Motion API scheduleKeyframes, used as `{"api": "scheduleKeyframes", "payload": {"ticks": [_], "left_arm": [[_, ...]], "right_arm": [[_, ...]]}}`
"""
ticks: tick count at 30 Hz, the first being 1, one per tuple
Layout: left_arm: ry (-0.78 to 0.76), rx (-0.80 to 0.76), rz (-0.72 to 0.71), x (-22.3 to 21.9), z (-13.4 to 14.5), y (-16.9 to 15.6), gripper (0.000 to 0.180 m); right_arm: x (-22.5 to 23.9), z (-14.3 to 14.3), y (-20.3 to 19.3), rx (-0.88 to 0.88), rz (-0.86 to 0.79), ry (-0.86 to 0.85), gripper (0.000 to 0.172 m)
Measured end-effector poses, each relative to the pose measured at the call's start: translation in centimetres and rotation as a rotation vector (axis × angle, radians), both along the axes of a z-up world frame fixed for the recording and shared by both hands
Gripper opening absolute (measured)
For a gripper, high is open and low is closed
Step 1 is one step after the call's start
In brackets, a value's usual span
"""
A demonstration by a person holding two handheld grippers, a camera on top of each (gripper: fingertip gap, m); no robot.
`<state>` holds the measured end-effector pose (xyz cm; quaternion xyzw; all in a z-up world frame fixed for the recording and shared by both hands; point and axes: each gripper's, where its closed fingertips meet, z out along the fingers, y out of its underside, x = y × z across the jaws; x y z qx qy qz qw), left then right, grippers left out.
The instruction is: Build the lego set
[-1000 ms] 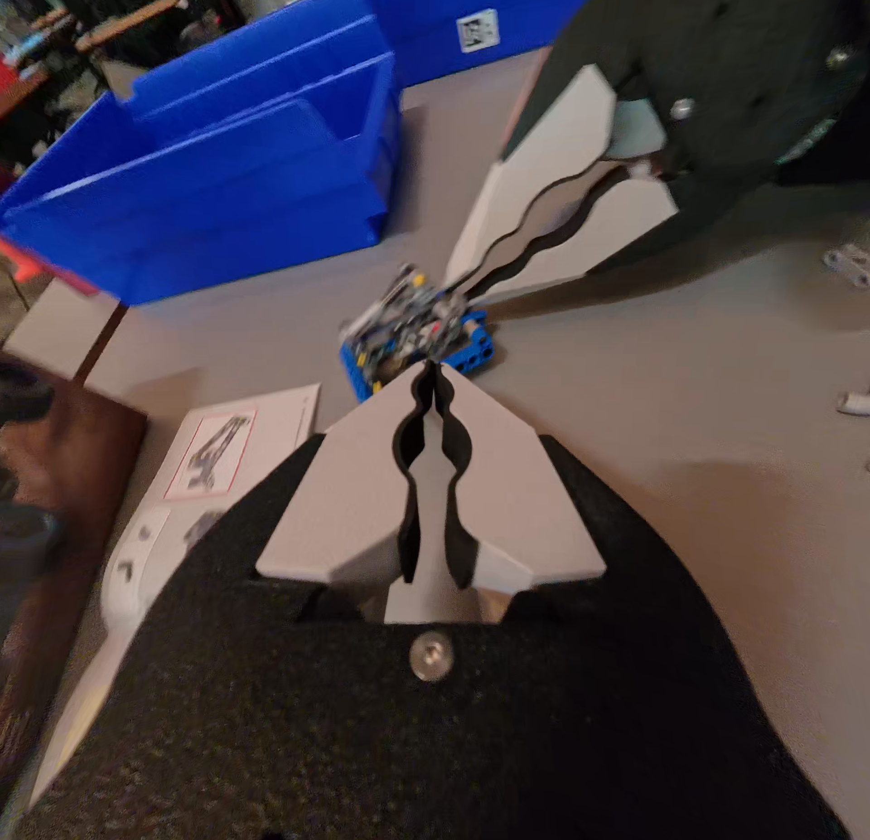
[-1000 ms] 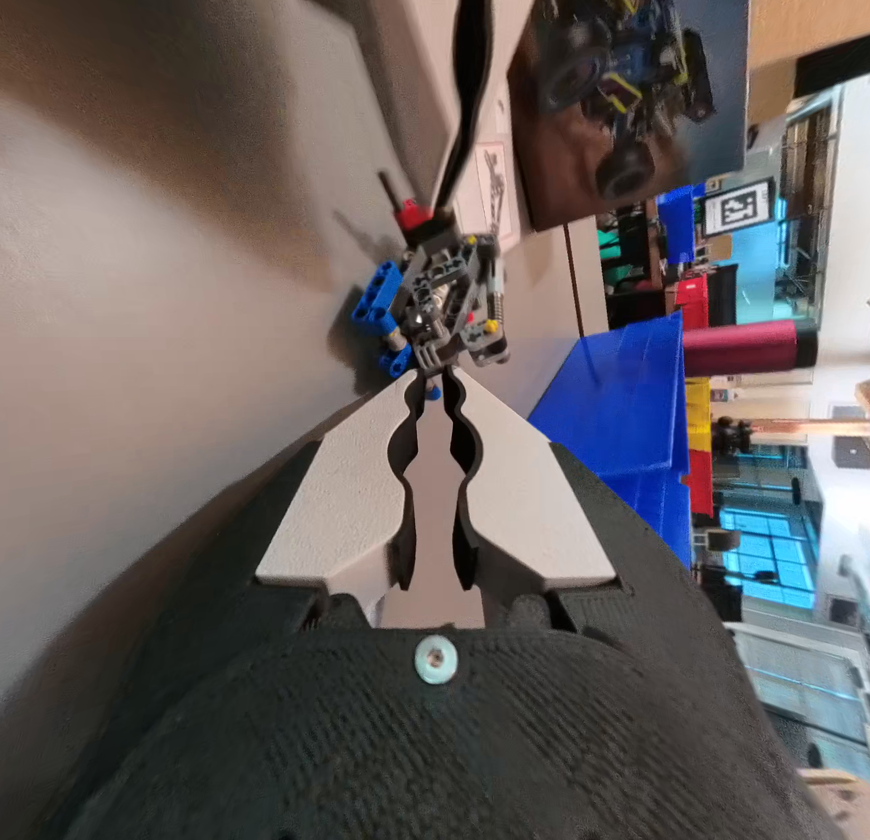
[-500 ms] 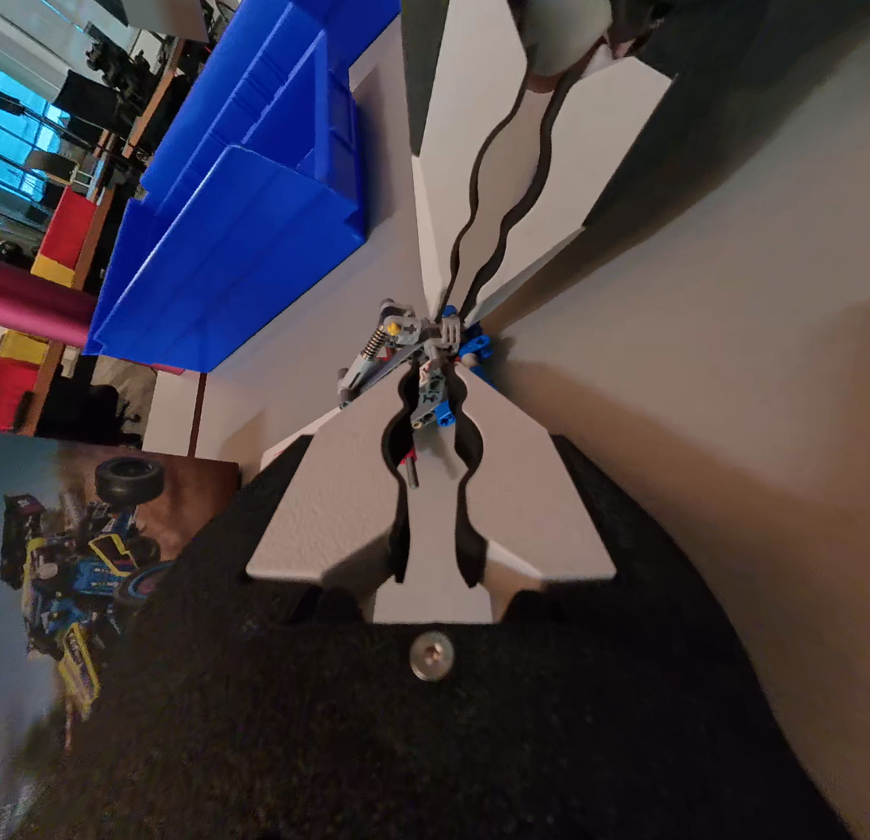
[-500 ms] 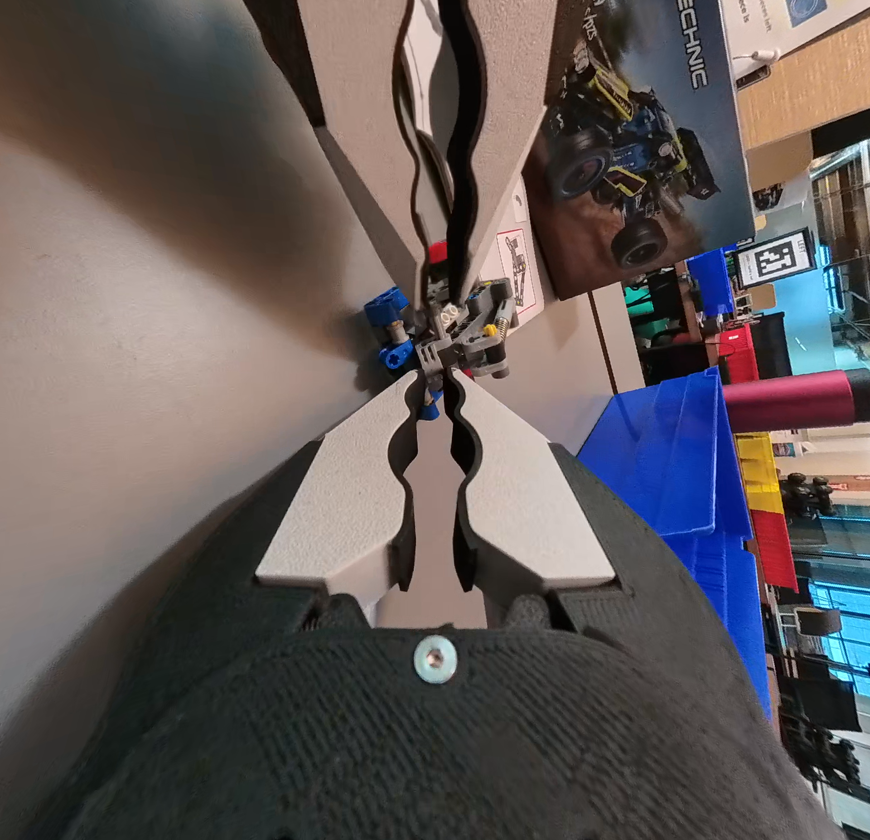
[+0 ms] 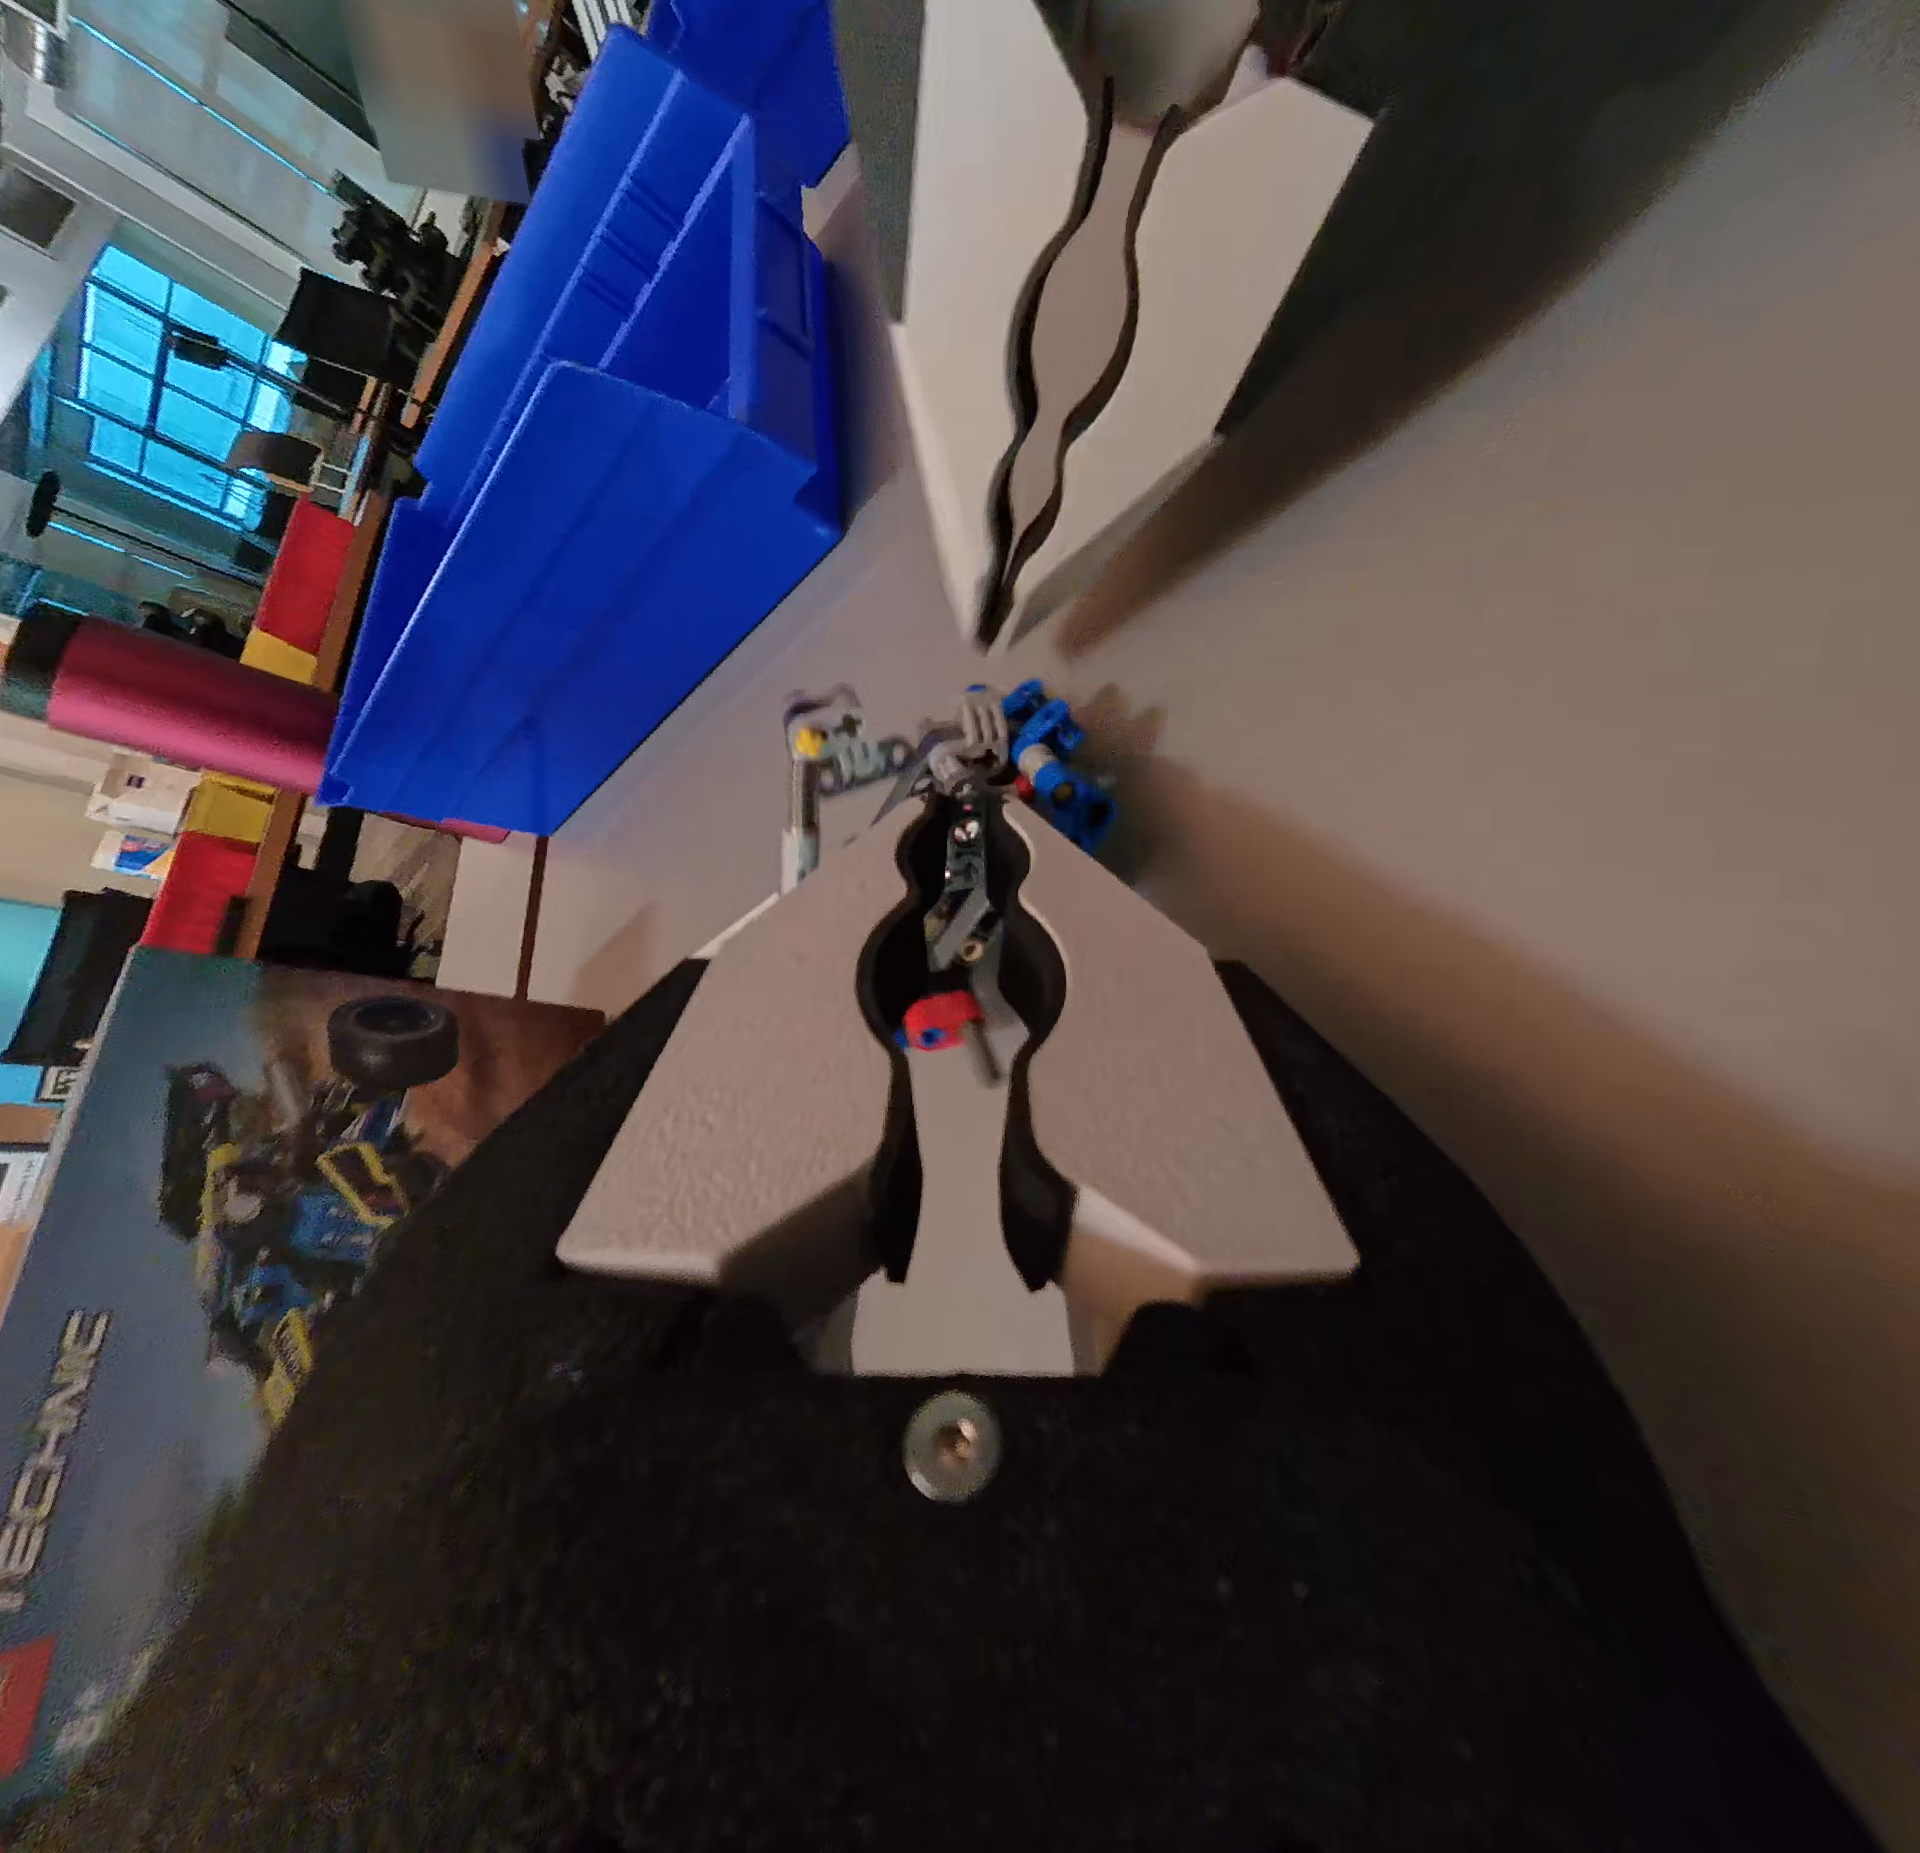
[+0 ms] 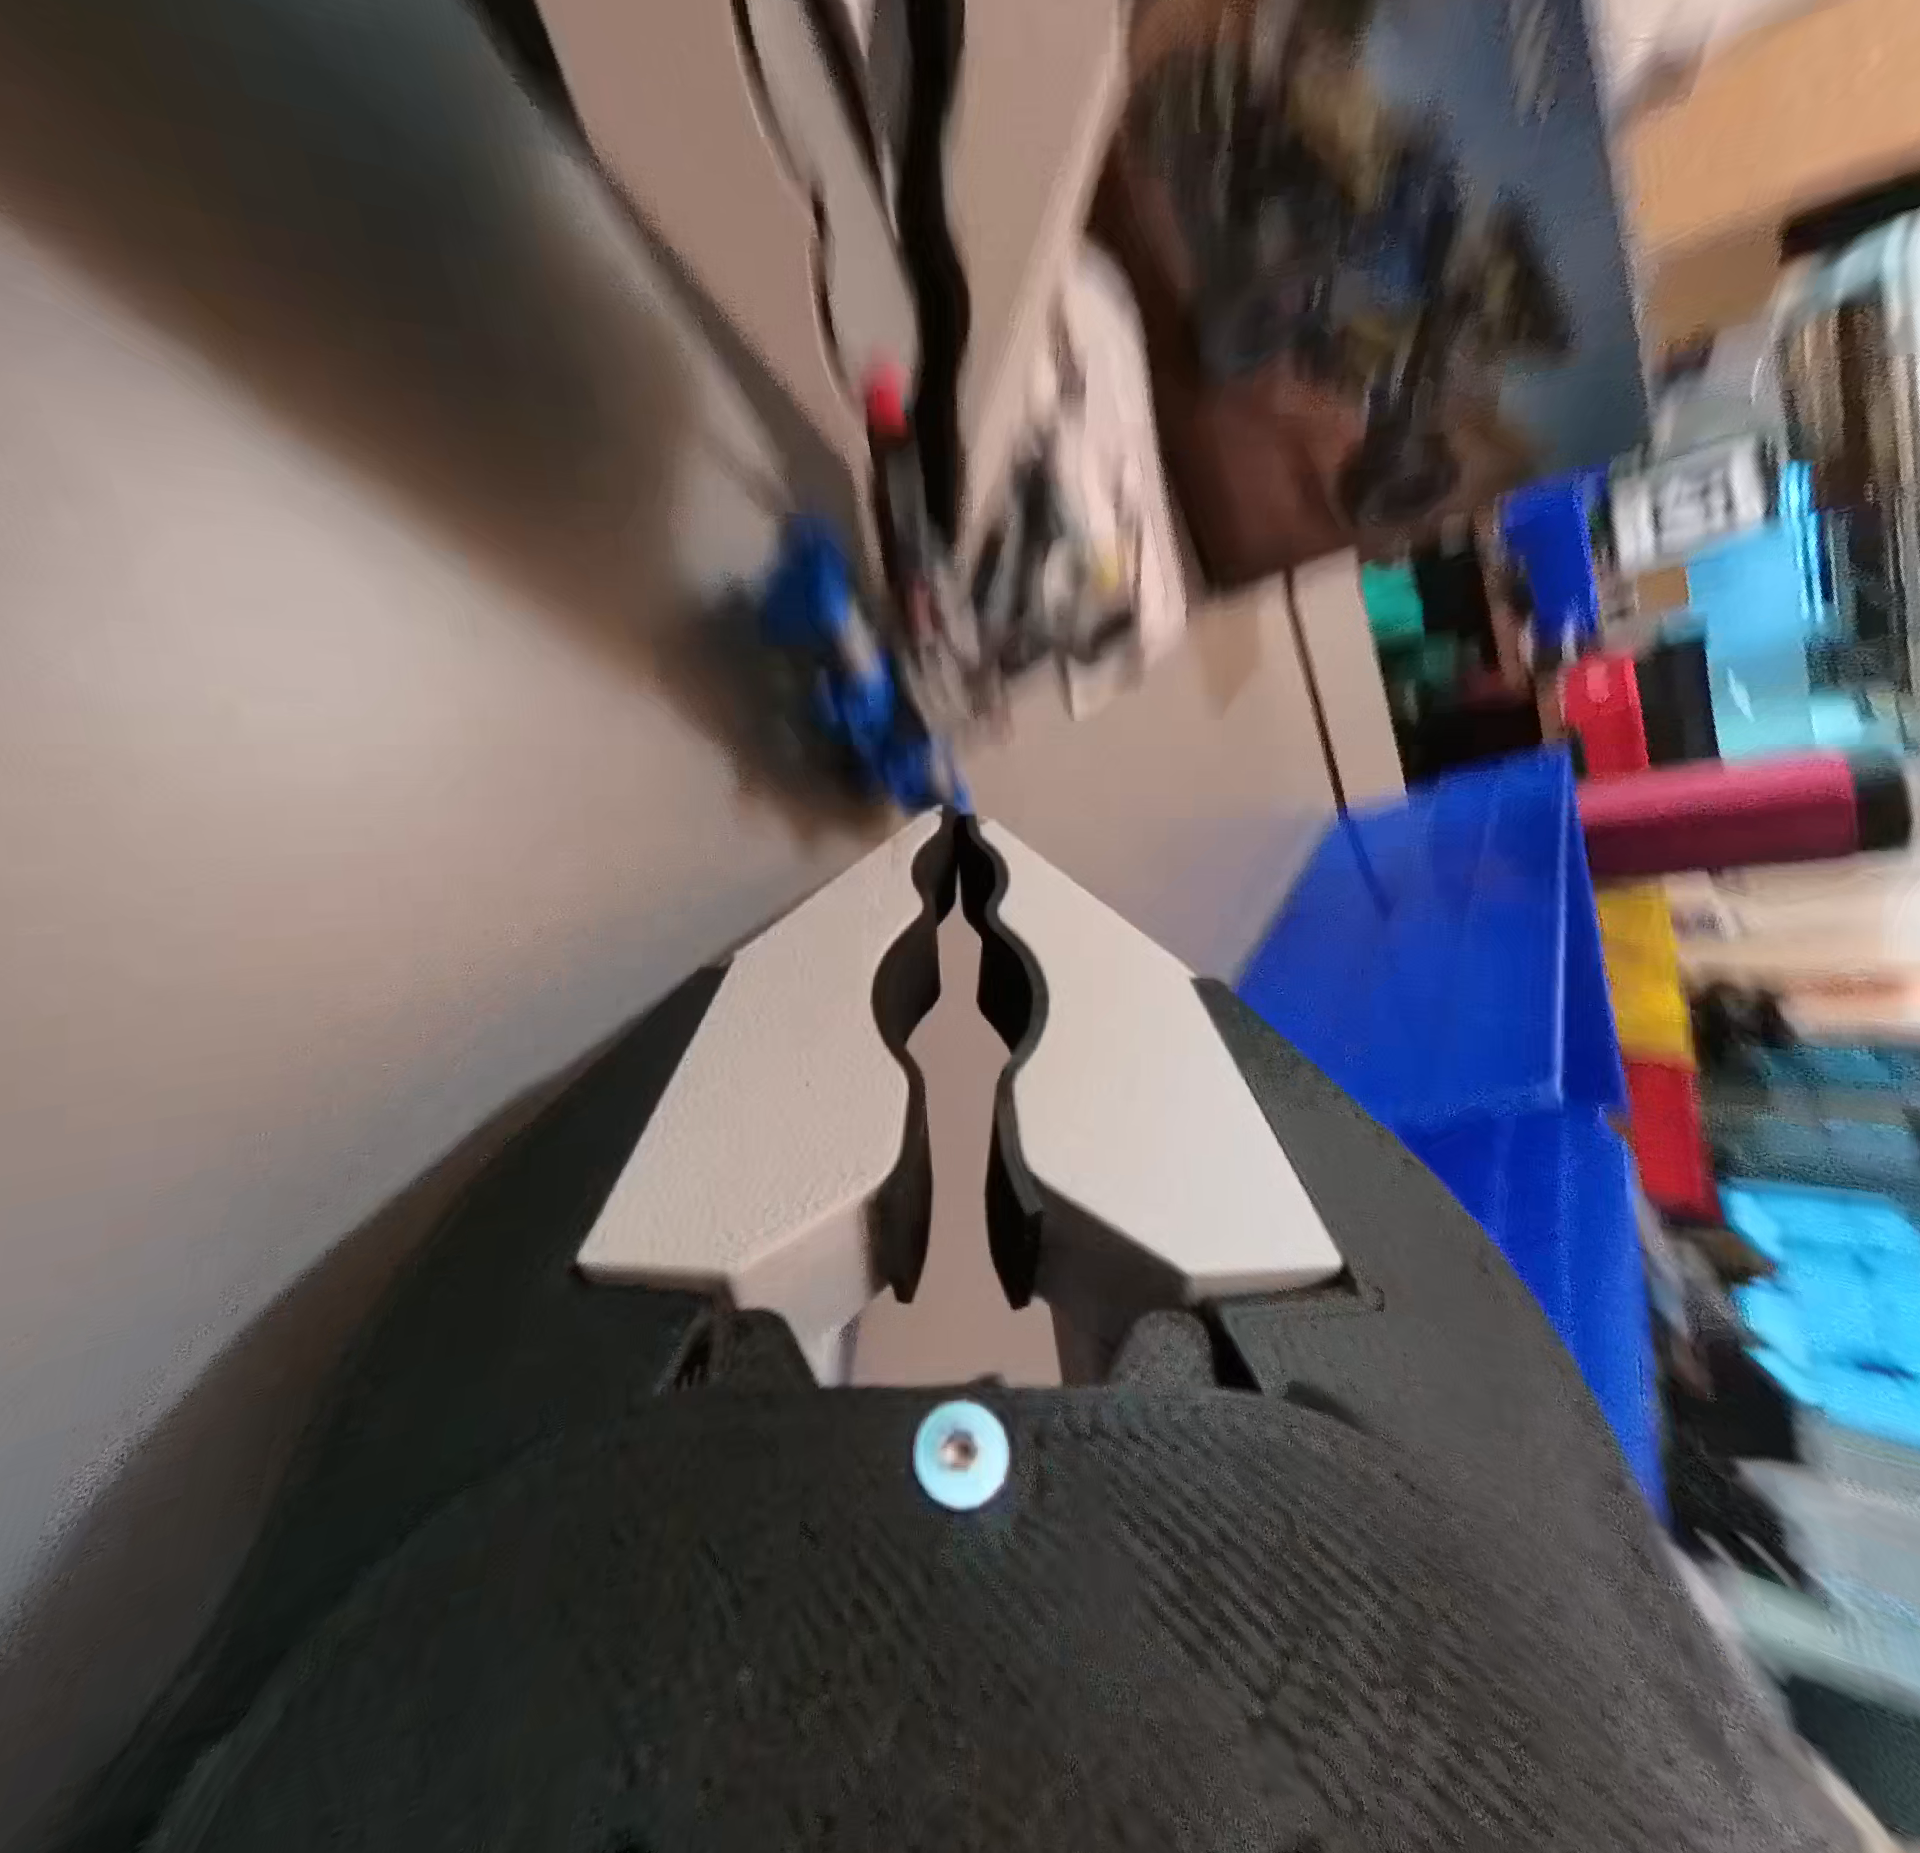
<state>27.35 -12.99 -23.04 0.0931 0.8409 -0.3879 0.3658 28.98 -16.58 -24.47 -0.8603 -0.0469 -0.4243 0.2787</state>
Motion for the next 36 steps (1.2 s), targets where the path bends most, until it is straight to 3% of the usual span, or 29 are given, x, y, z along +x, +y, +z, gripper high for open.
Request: {"api": "scheduleKeyframes", "payload": {"ticks": [1,2,4,7,8,12,16,22,26,32,36], "left_arm": [[0.001,-0.008,0.01,0.0,0.1,0.6,0.004],[0.029,-0.025,0.019,-0.1,0.1,1.1,0.004],[0.068,-0.062,0.015,-0.3,-0.1,1.3,0.004],[0.062,-0.048,-0.001,-0.2,-0.4,1.0,0.004],[0.05,-0.042,-0.016,-0.3,-0.4,1.0,0.004],[0.035,-0.04,-0.043,-0.5,-0.5,1.1,0.004],[0.039,-0.046,-0.054,-0.6,-0.6,1.1,0.004],[0.014,-0.032,-0.077,-0.9,-0.7,0.8,0.004],[0.063,-0.062,-0.043,-0.7,-0.6,0.8,0.004],[0.11,-0.135,0.013,-0.6,0.0,0.4,0.004],[0.095,-0.114,0.024,-0.6,-0.4,0.5,0.004]], "right_arm": [[0.7,-1.1,-1.8,-0.094,-0.046,-0.004,0.0],[0.1,-1.3,-1.5,-0.009,-0.005,0.047,0.0],[-1.3,2.2,1.0,0.192,0.078,0.055,0.0],[-1.7,3.0,3.1,0.162,0.14,-0.017,0.003],[-1.9,2.9,3.4,0.144,0.161,-0.043,0.014],[-2.4,1.3,3.0,-0.014,0.207,-0.067,0.002],[-2.1,0.6,2.6,-0.089,0.193,-0.086,0.014],[-2.0,0.5,3.1,-0.102,0.199,-0.105,0.011],[-1.9,0.1,1.9,0.041,0.11,0.138,0.015],[-2.4,1.7,2.6,0.426,0.015,0.523,0.016],[-1.7,1.0,2.6,0.477,-0.071,0.595,0.015]]}}
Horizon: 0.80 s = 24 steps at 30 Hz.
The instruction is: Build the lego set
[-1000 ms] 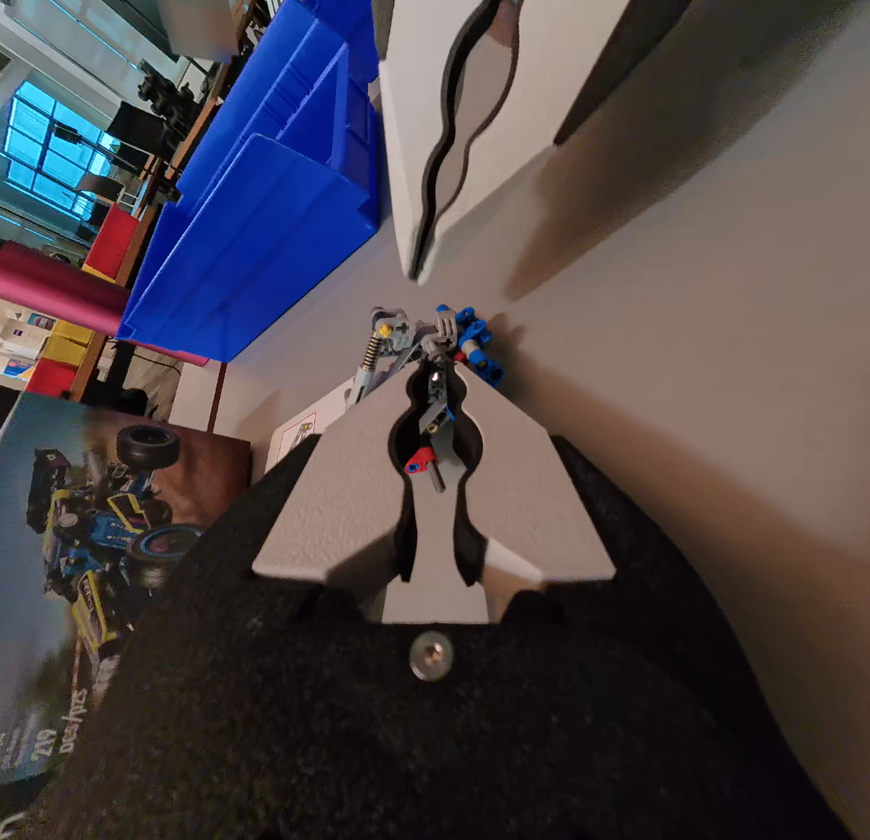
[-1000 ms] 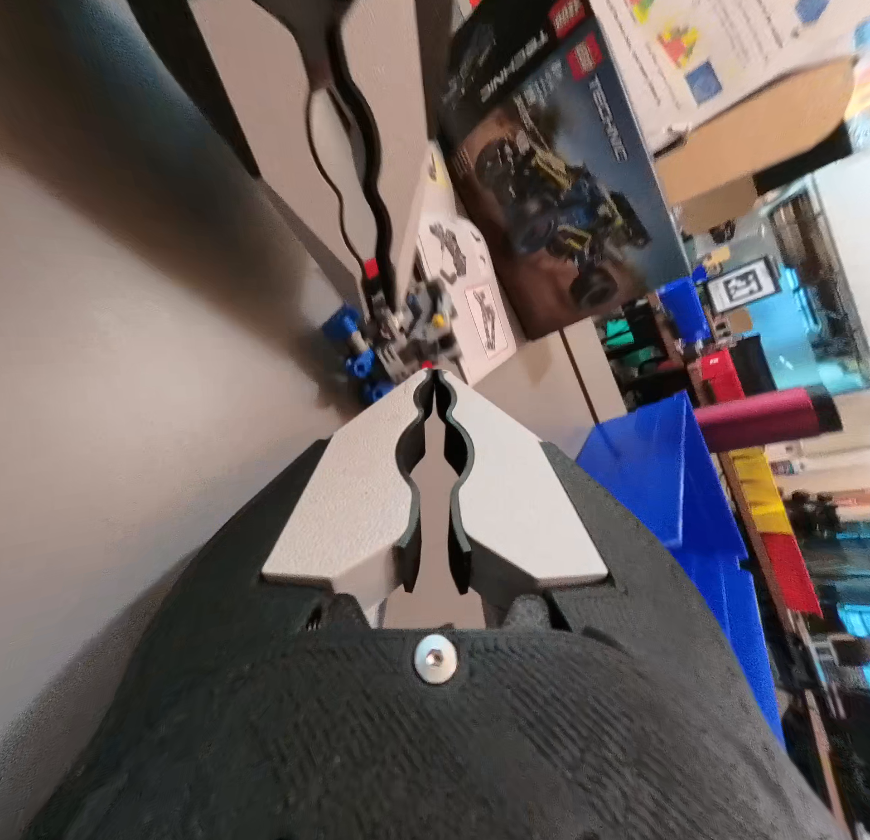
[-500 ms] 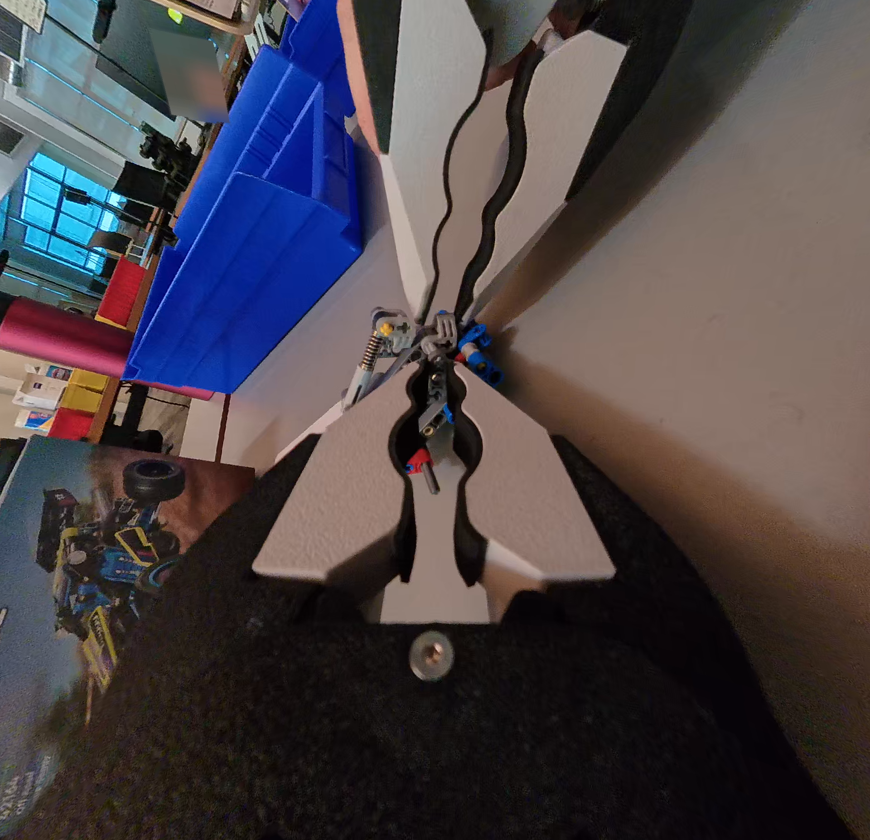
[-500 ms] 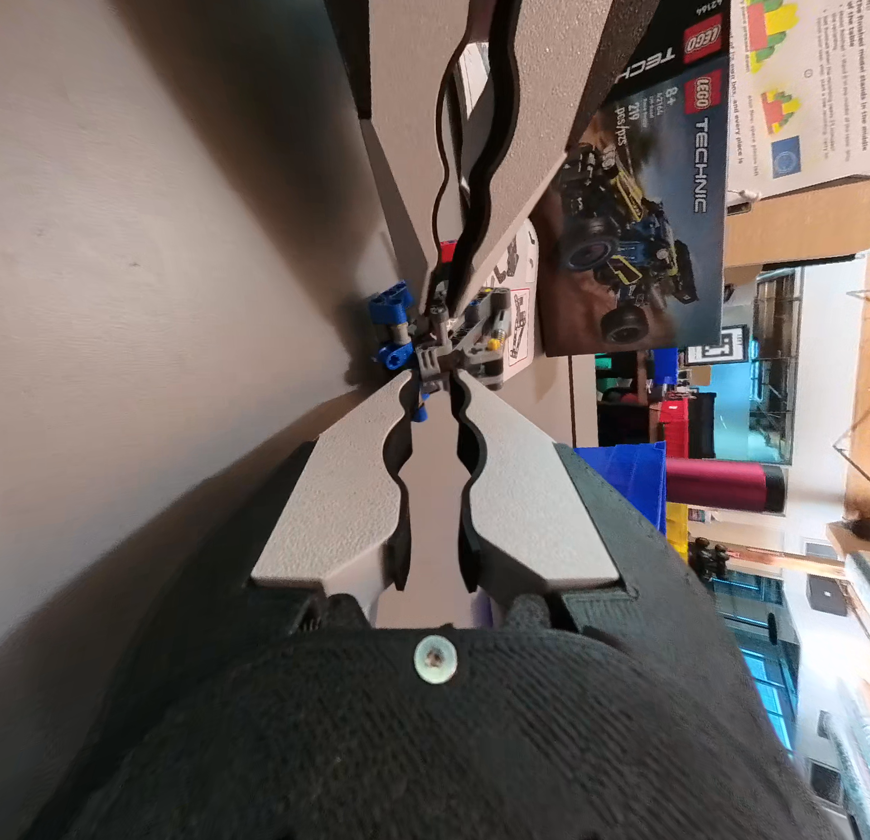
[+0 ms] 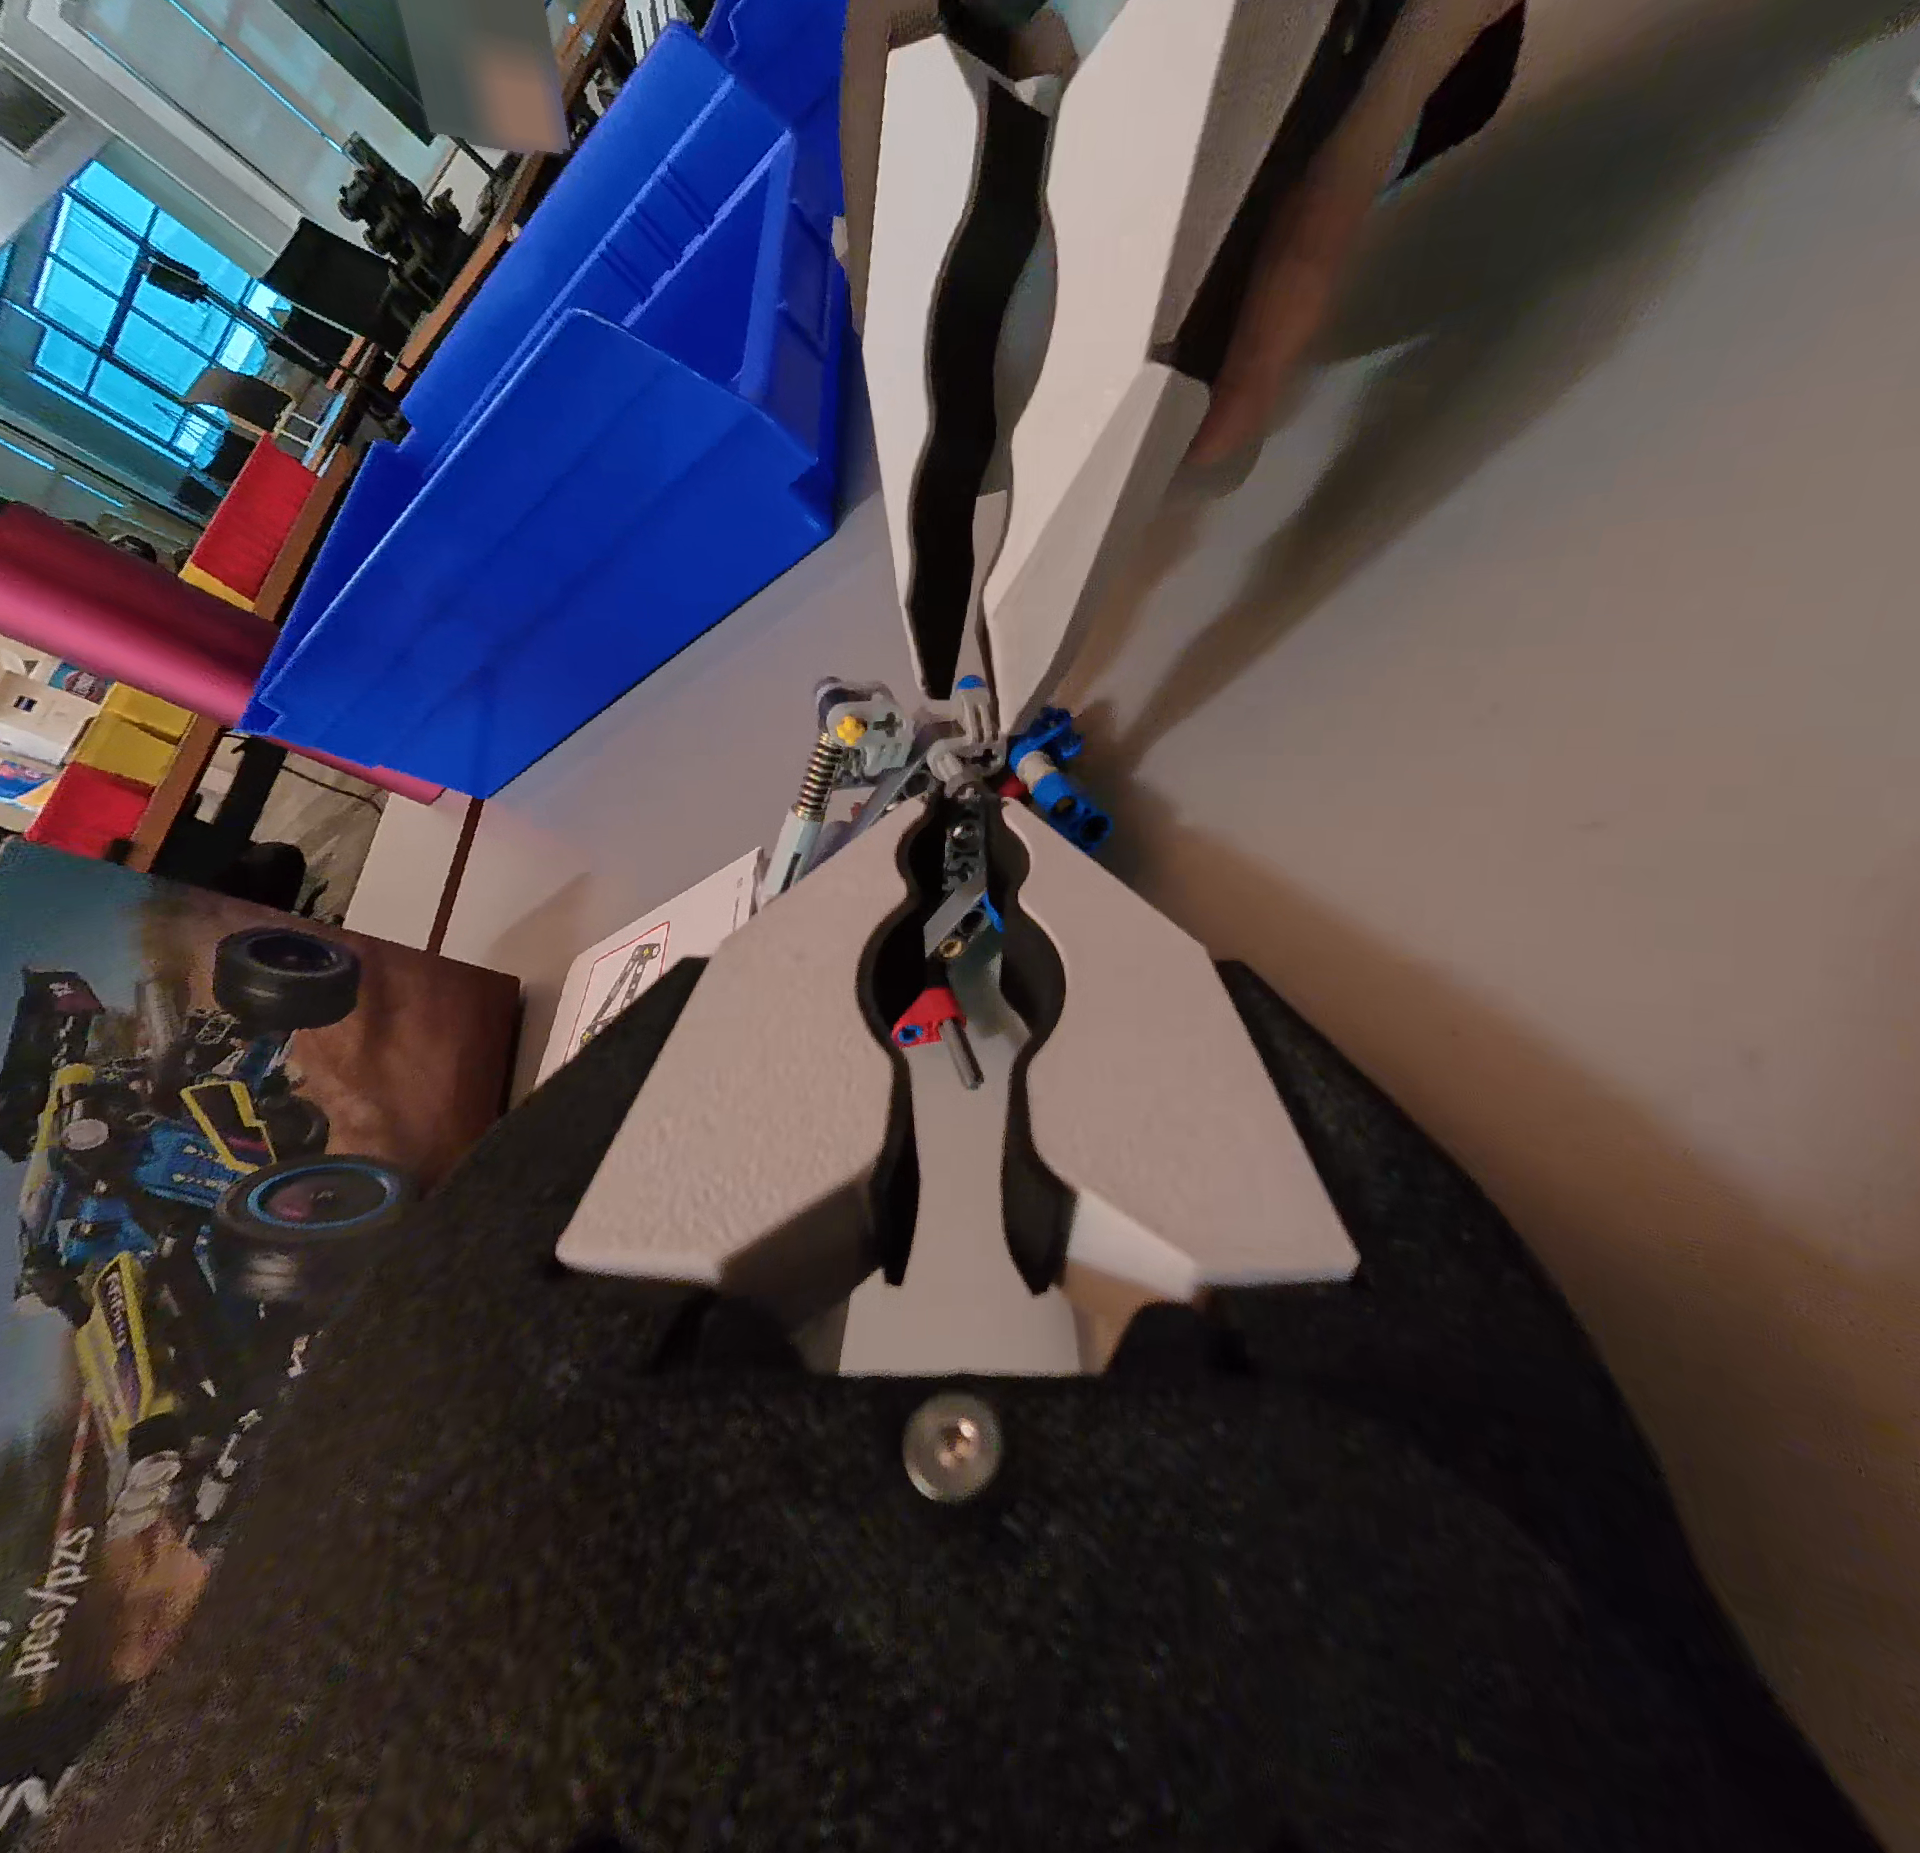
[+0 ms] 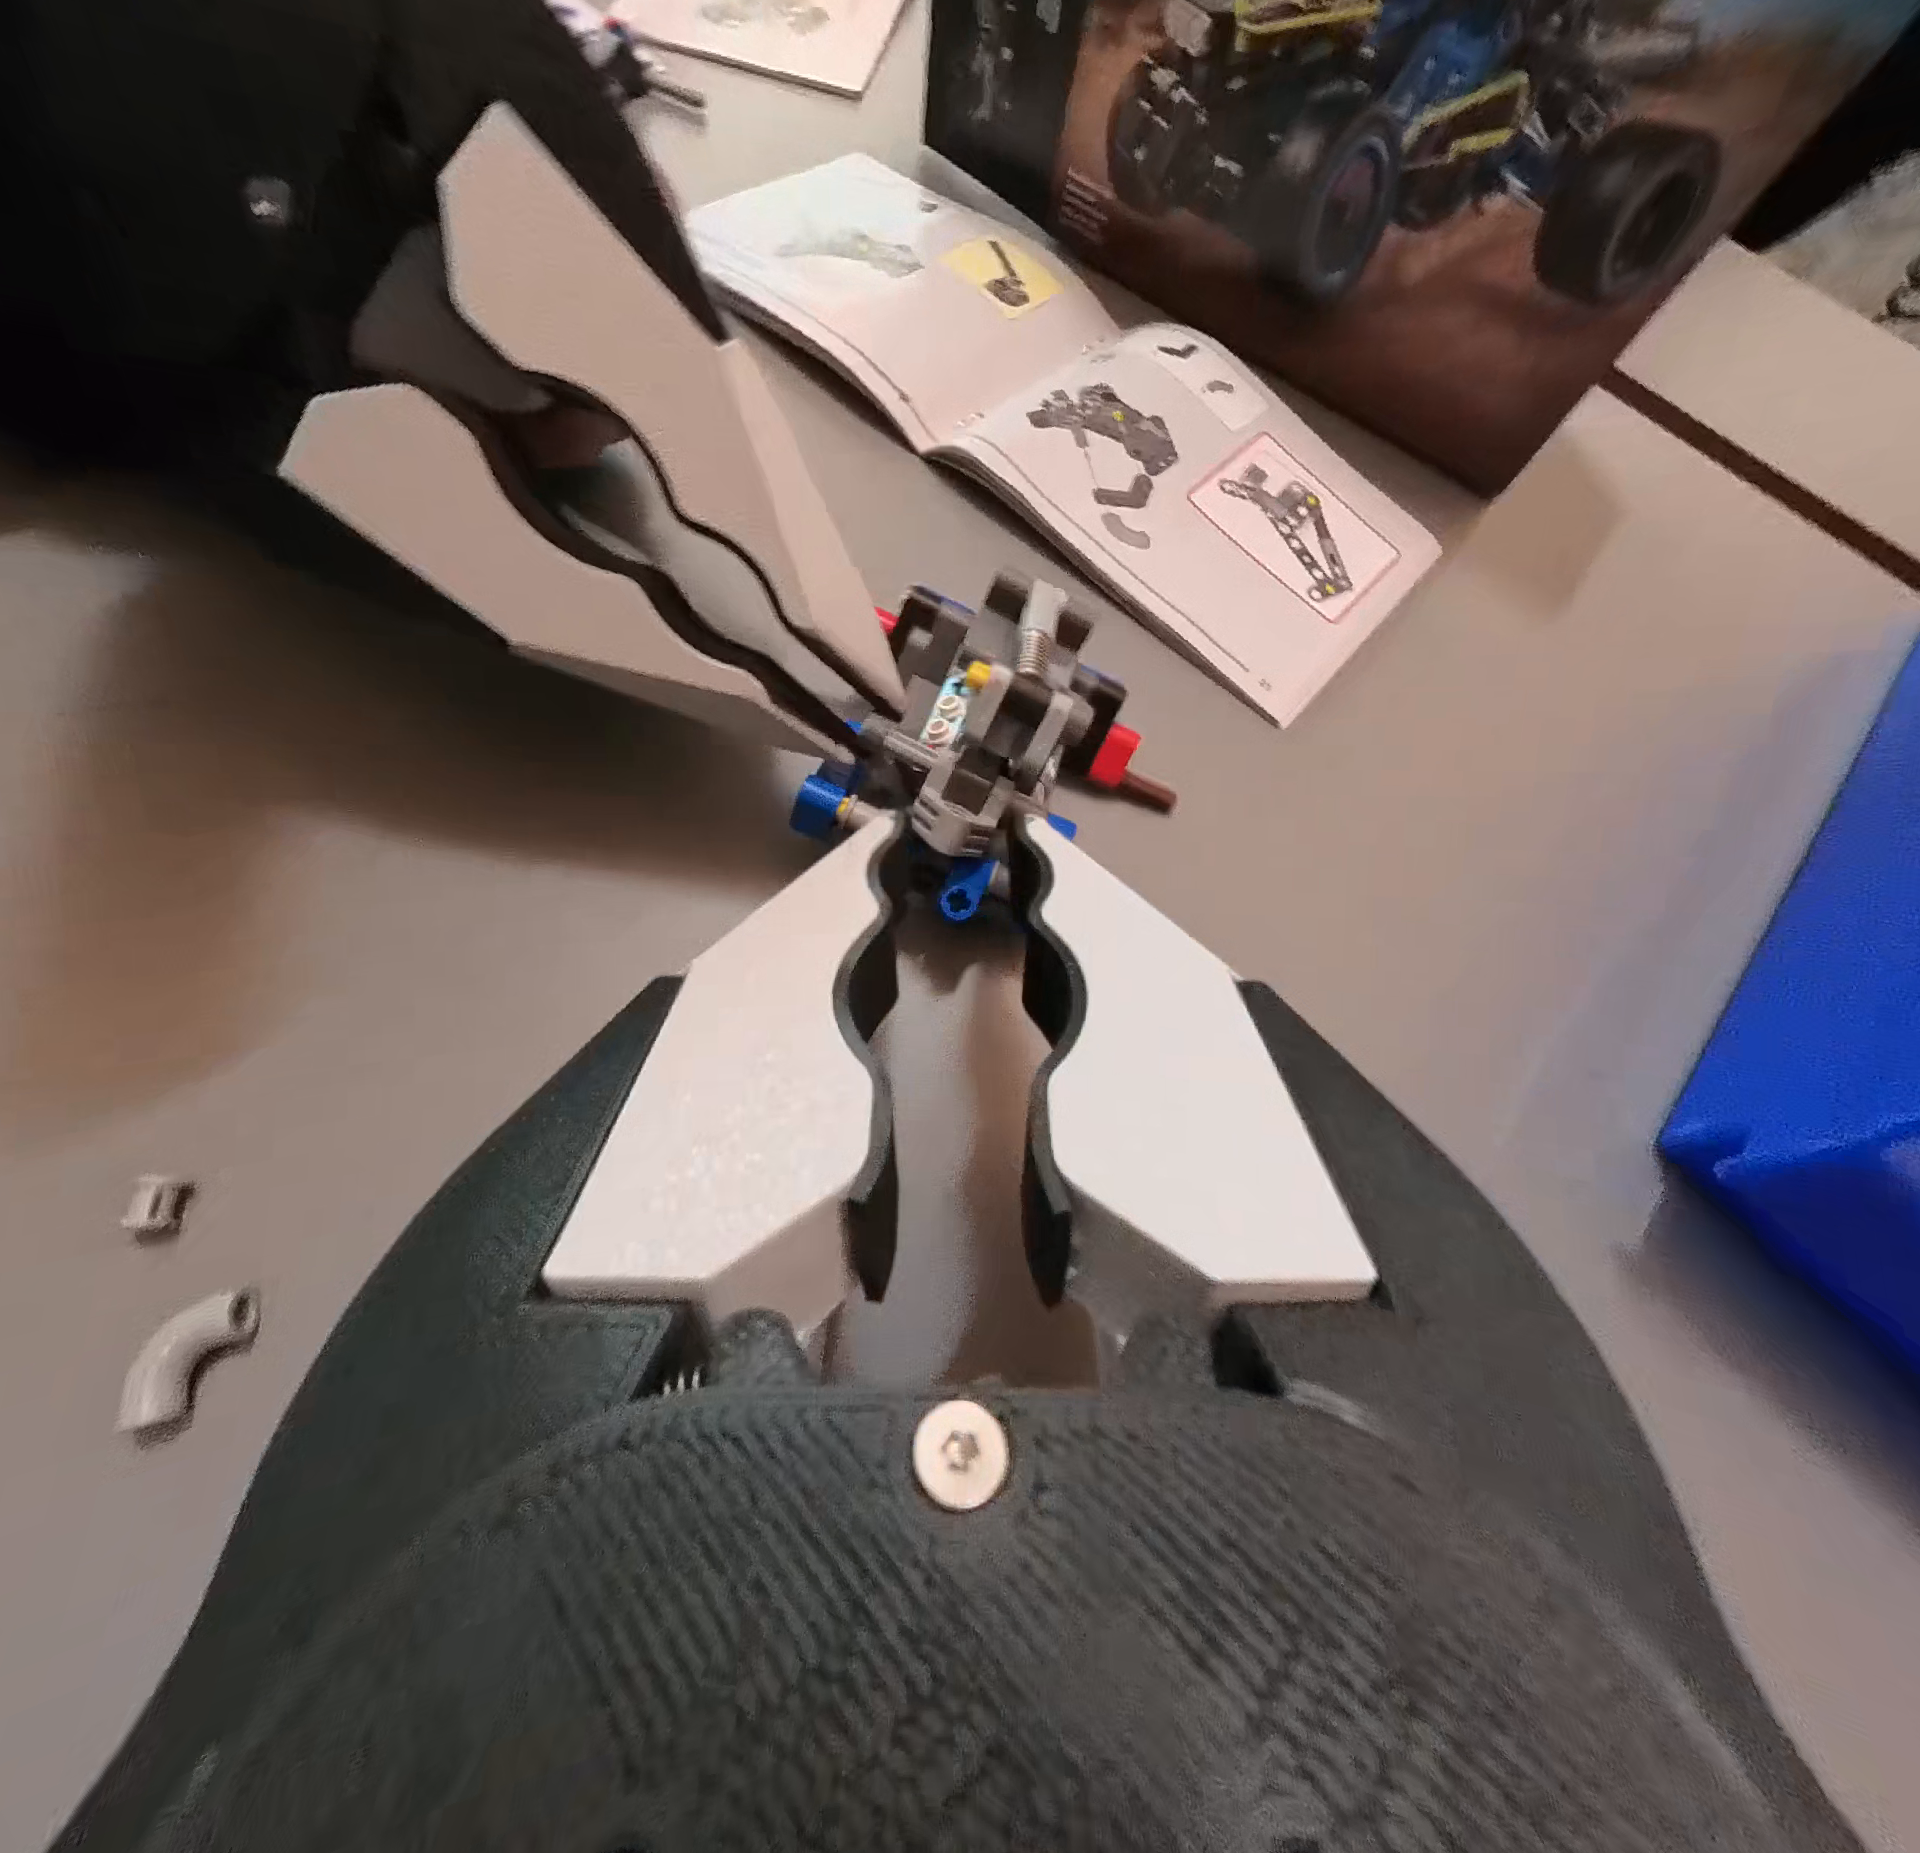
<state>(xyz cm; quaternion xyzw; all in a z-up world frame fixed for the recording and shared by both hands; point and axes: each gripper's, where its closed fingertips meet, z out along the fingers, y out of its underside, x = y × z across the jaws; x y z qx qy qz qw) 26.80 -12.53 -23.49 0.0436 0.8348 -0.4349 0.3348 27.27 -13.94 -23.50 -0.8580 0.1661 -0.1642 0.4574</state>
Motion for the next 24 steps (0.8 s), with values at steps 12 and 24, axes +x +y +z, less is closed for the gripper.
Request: {"api": "scheduleKeyframes", "payload": {"ticks": [12,24], "left_arm": [[-0.022,0.013,0.023,0.2,-0.2,0.0,0.004],[-0.054,0.081,0.113,0.6,-0.6,0.3,0.004]], "right_arm": [[1.1,-0.9,0.6,0.036,-0.132,0.096,0.02],[1.6,-1.5,0.9,-0.002,-0.215,0.086,0.015]]}}
